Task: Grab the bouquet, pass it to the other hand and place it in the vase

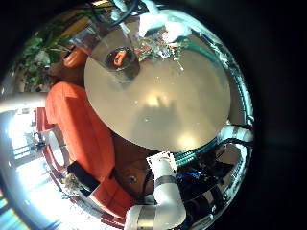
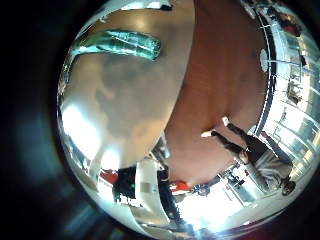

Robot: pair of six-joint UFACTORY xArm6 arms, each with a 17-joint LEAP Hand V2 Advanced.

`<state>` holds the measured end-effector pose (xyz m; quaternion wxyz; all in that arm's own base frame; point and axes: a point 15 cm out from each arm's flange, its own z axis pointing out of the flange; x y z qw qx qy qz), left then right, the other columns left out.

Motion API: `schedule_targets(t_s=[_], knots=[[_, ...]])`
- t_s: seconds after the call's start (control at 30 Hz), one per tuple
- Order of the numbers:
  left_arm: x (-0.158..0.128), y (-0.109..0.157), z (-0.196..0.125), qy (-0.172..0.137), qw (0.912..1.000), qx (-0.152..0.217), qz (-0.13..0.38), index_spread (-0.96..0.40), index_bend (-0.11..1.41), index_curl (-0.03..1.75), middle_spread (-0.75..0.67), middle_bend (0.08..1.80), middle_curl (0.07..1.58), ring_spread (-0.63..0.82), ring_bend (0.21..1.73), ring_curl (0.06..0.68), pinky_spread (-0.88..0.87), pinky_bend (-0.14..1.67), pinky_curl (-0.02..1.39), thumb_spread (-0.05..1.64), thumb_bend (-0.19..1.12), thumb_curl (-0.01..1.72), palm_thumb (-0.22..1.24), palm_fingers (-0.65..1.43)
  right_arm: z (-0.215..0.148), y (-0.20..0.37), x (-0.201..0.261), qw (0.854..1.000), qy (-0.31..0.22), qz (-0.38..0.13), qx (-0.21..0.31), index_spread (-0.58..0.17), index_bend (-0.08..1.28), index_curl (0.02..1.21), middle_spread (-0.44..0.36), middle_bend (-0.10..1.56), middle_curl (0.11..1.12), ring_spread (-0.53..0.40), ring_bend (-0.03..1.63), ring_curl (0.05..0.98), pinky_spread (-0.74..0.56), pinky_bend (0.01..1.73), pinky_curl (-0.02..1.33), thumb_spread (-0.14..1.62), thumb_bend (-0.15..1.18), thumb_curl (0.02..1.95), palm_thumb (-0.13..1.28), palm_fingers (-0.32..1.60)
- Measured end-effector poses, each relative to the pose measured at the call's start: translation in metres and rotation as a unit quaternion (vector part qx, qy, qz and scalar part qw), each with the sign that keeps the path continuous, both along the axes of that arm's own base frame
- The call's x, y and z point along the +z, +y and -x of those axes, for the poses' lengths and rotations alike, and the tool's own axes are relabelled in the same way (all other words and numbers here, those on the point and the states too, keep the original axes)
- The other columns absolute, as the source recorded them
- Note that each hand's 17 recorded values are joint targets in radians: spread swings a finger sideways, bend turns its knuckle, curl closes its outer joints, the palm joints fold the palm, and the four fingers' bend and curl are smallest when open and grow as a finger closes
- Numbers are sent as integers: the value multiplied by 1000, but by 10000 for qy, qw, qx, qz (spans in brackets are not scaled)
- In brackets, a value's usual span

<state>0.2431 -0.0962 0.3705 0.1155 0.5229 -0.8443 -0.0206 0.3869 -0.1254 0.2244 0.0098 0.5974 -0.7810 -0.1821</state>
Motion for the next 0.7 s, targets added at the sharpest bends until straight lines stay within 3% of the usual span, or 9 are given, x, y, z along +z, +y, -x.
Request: schedule_targets(t_s=[0.4, 0.7], knots=[[-1, 7, 4, 109, 9999, -63, -66, 117, 159, 284, 480, 192, 311, 587, 428, 221, 545, 223, 323, 1055, -25, 342, 412, -11, -10, -18, -26, 9983, 300, 493, -22, -391, 195, 348, -161, 336, 379, -10, 628, 194, 367, 458, 139, 1072, -33, 361, 514, 387], [-2, 8, 4, 126, 9998, -105, -71, 117, 159, 285, 480, 192, 312, 588, 425, 222, 545, 225, 322, 1055, -25, 342, 412, -12, -7, -18, -36, 9981, 399, 463, -31, -396, 182, 352, -119, 335, 383, -24, 611, 191, 366, 428, 138, 1069, -25, 355, 503, 408]])
